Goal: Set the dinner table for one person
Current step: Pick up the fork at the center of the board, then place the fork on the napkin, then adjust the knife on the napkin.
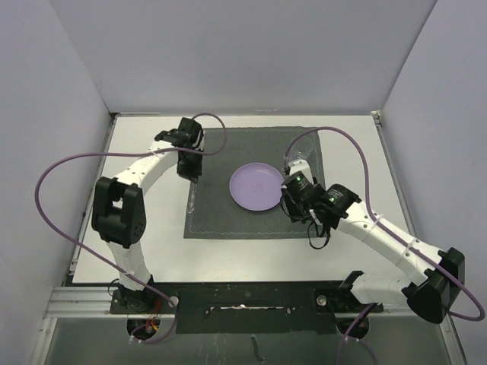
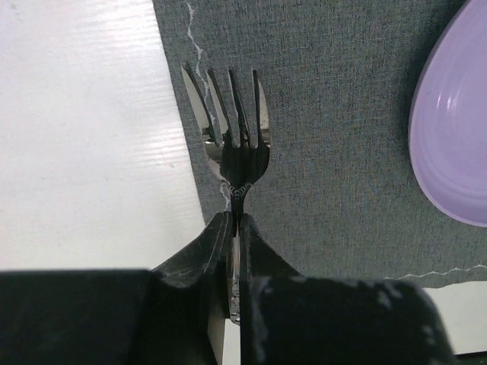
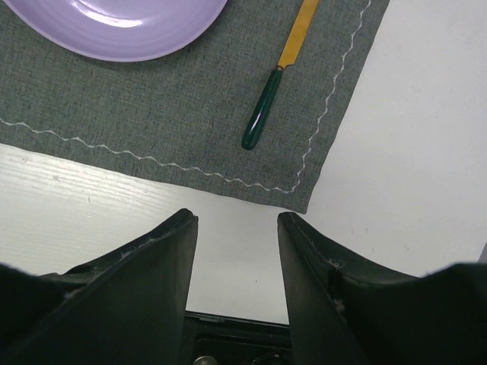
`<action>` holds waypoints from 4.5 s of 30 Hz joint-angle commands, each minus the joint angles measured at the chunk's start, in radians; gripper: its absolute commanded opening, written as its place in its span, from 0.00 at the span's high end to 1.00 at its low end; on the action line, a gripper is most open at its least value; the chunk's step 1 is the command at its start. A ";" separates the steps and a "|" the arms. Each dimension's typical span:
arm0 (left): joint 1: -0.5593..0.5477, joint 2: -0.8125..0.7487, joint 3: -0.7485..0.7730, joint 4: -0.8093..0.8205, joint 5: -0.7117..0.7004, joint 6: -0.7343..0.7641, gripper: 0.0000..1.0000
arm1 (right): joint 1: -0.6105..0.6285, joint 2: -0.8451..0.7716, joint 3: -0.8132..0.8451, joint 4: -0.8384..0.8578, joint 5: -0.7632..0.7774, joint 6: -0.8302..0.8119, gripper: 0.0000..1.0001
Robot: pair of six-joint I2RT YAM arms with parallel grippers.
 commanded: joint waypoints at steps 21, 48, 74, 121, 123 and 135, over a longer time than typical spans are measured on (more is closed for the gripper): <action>-0.122 0.100 -0.081 0.355 0.075 -0.205 1.00 | -0.017 0.136 0.018 0.061 0.046 0.090 0.58; -0.140 0.084 -0.089 0.249 -0.014 -0.252 1.00 | -0.021 0.122 0.013 0.089 0.027 0.059 0.57; -0.146 0.191 -0.033 0.207 -0.021 -0.269 0.91 | -0.025 0.086 -0.008 0.074 0.027 0.061 0.57; -0.141 -0.580 -0.490 0.584 -0.129 -0.243 0.68 | -0.272 0.264 0.039 0.201 -0.072 -0.032 0.63; -0.140 -0.663 -0.574 0.631 -0.132 -0.250 0.65 | -0.311 0.308 0.050 0.223 -0.100 -0.039 0.64; -0.141 -0.825 -0.787 0.651 -0.091 -0.290 0.67 | -0.347 0.476 0.091 0.288 -0.159 -0.045 0.67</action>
